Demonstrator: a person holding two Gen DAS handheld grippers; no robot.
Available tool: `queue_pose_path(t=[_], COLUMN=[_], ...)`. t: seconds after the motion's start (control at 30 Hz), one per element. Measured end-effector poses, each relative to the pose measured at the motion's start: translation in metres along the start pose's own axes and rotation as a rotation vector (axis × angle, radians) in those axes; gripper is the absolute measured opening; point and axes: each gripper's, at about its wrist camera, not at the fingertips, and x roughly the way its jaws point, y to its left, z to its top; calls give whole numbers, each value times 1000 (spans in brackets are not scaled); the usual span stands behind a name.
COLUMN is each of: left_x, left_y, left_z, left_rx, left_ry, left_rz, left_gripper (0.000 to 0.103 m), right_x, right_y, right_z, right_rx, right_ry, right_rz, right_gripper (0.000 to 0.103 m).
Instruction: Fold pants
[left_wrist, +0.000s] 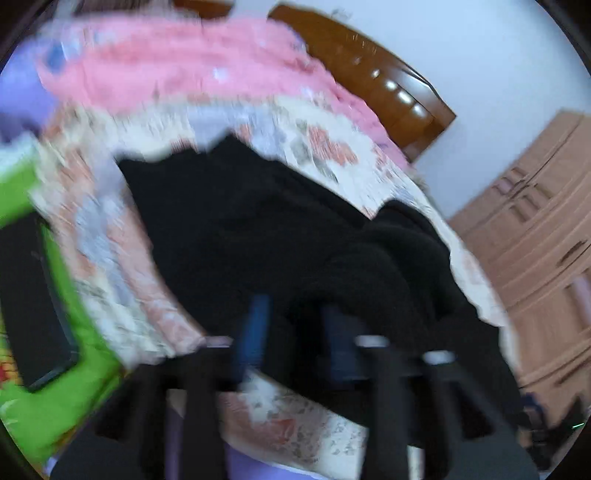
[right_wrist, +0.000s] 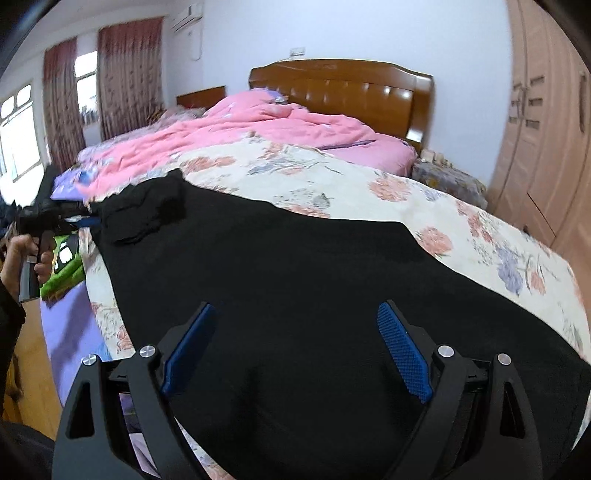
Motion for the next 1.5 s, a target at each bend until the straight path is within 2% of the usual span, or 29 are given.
queue_pose_path(t=[0.03,0.1,0.13,0.17,0.2,0.23,0.37,0.4,0.47,0.5,0.57,0.6,0.63,0.67,0.7,0.8,0.93,0.97,1.0,1.07,1.1,1.13,1.2,1.23,1.33,1.37,1.43,1.5], left_x=[-12,-26,-32,-35,-34,-30,-4,3,14,22,42,46,45,45,39,21,-31,-39,-47,-53,-50,-45,-40,-36,-16,-7,15,32], left_y=[-12,-44,-65,-77,-94,-103,-128,-131,-140,-145,-145,-143,-140,-136,-129,-113,-71,-64,-59,-66,-73,-83,-98,-110,-132,-138,-145,-147], left_z=[-3,-8,-14,-19,-28,-35,-61,-64,-66,-66,-61,-58,-54,-47,-37,-18,30,41,48,44,37,25,2,-15,-46,-52,-60,-67], left_rx=[69,251,403,496,645,740,1047,1069,1077,1061,1009,967,919,881,802,701,417,377,383,494,562,627,734,811,919,955,1007,1057], left_ry=[-66,-137,-152,-153,-138,-119,-2,15,64,95,144,151,136,126,117,23,-120,-137,-153,-136,-106,-59,-49,-63,13,25,72,127], left_rz=[47,89,95,98,108,119,135,123,42,-3,4,-23,-42,-49,-115,-98,-205,-225,-203,-110,-101,-126,-97,-77,-70,-51,-2,23], left_gripper=[81,82,89,91,92,92,92,92,92,92,92,87,47,29,0,0,0,0,0,0,9,46,96,96,91,90,80,78], right_x=[3,11,14,18,20,23,30,31,33,34,34,33,31,29,27,25,29,31,33,35,36,36,37,37,38,40,43,47], right_y=[1,6,8,10,11,13,20,21,20,19,15,14,12,10,8,3,0,1,1,4,6,8,11,11,12,13,18,25], right_z=[1,4,5,6,6,6,2,0,-3,-3,-4,-5,-5,-5,-5,-5,-6,-6,-6,-8,-8,-8,-8,-8,-8,-6,1,9], right_rx=[-3,0,2,7,11,16,5,4,12,18,27,30,33,36,42,69,96,100,103,99,95,89,83,83,78,74,57,35], right_ry=[4,14,19,23,25,30,44,48,56,60,66,67,66,64,60,51,57,60,64,72,73,74,76,78,86,90,93,88], right_rz=[7,14,20,28,35,46,57,57,57,54,45,40,36,30,26,25,42,46,52,60,60,60,60,60,61,63,79,84], right_gripper=[87,87,87,87,87,87,87,87,87,87,87,87,87,87,87,87,87,87,87,87,87,87,87,87,87,87,87,87])
